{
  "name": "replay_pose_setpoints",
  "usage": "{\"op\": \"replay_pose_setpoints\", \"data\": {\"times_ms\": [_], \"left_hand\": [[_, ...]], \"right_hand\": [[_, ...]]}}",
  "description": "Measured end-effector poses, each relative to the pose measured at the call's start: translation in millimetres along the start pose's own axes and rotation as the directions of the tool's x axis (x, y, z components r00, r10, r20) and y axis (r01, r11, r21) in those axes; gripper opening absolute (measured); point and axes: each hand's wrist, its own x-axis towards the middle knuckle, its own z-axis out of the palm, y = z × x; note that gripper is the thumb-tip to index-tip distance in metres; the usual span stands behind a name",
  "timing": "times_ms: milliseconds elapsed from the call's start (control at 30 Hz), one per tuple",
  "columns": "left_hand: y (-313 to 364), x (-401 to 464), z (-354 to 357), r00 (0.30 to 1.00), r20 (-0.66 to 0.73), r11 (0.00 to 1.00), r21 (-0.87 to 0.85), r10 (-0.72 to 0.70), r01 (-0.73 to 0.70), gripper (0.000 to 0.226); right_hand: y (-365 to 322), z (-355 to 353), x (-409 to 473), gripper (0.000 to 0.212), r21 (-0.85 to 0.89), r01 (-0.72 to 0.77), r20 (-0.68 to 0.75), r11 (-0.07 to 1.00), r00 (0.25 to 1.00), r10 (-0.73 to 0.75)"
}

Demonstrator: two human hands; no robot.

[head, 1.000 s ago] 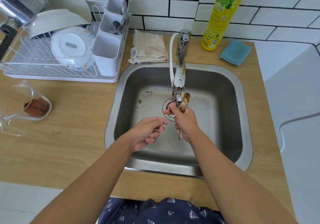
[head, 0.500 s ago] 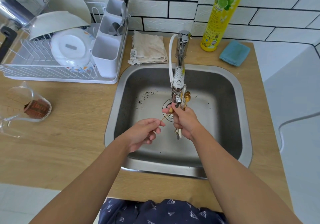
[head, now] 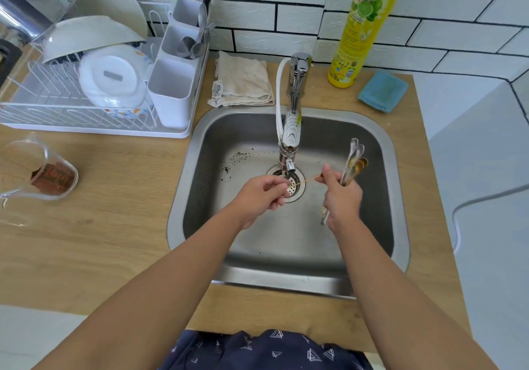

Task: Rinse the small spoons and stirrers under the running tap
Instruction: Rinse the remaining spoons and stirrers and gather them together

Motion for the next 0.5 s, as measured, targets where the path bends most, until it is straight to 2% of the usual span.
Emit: {"op": "replay_pose_setpoints", "data": {"times_ms": [100,233,333,400,500], "left_hand": [[6.4,11.4,19.5,0.999,-0.033,0.996,-0.082,-0.037,0.034,0.014],[10.0,20.8,34.2,0.985,-0.172,0.999,0.031,-0.033,0.039,0.024],[10.9,18.1,35.3,0.998,-0.042,0.998,0.026,0.05,-0.049,0.02],[7.4,14.0,31.5,0.998,0.031,0.998,-0.02,0.055,-0.055,0.018],[0.4,11.5,28.0,0.996,-0.091,1.0,-0.007,0.007,-0.008,0.023]], "right_hand": [[-4.5,-11.9,4.0,0.026,0.022,-0.025,-0.052,0.999,0.998,0.026],[-6.6,-19.0,3.9,0.025,0.028,-0.05,-0.075,0.998,0.996,0.052],[-8.4,-18.8,1.7,0.03,0.07,-0.073,-0.131,0.995,0.988,0.082],[-9.8,-18.0,1.3,0.027,0.08,-0.083,-0.14,0.993,0.986,0.093],[-9.1,-13.9,-0.4,0.018,0.049,-0.095,-0.083,0.994,0.992,0.099]]}}
